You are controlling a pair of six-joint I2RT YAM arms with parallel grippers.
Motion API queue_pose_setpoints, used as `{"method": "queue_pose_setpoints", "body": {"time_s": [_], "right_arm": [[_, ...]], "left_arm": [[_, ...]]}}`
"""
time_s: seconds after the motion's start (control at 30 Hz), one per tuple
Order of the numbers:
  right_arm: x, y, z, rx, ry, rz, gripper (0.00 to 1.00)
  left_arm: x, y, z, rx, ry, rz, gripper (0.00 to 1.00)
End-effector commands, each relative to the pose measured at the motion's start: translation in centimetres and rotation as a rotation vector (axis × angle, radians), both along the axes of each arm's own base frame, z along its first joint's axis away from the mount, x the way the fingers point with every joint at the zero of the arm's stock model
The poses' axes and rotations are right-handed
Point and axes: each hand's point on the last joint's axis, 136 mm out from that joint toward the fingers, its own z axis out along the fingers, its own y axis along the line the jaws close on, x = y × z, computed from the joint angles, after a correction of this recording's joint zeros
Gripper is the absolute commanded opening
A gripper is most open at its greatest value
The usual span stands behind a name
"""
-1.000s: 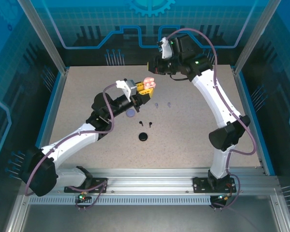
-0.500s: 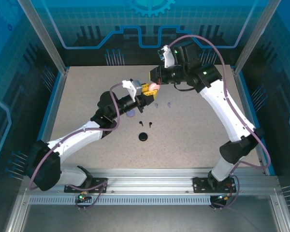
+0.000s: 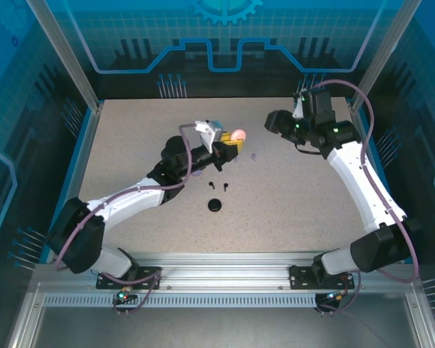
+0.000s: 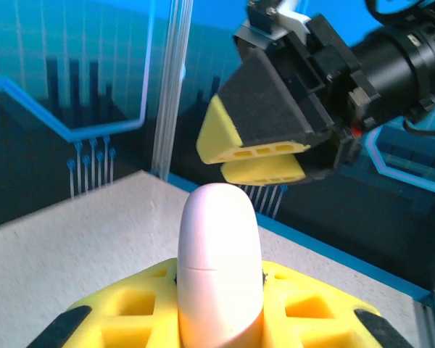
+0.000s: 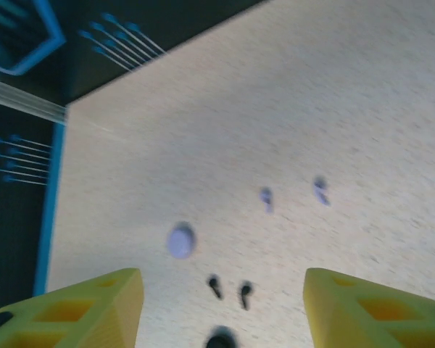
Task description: Insert the wireless bluetooth earbuds into the charging case
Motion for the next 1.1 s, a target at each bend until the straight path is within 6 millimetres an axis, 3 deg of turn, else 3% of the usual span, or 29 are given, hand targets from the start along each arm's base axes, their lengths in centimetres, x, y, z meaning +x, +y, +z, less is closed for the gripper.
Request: {"method": "queue_pose_setpoints", "body": {"time_s": [0.0, 0.23, 0.47, 0.8, 1.07], "right_arm": [[-1.1, -2.9, -1.3, 0.013, 0.008, -0.1, 0.63], [-4.0, -8.5, -5.6, -0.024, 0.088, -0.234, 0.67], [-5.4, -13.2, -6.9, 0.012, 0.11, -0.357, 0.67], [-5.2, -15.2, -8.5, 0.054, 0.143, -0.417, 0.67], [-5.3, -15.5, -8.5, 0.059, 0.151, -0.411, 0.67]], "left_arm": [[0.4, -2.6, -1.9, -0.043, 0.169, -0.009, 0.0], [1.5, -9.8, -8.7, -0.059, 0.449, 0.005, 0.0], [2.8, -17.3, -15.2, -0.037, 0.714, 0.017, 0.0], [5.5, -20.9, -22.7, 0.02, 1.033, 0.138, 0.0], [5.9, -22.0, -25.8, 0.055, 1.153, 0.175, 0.03]]}}
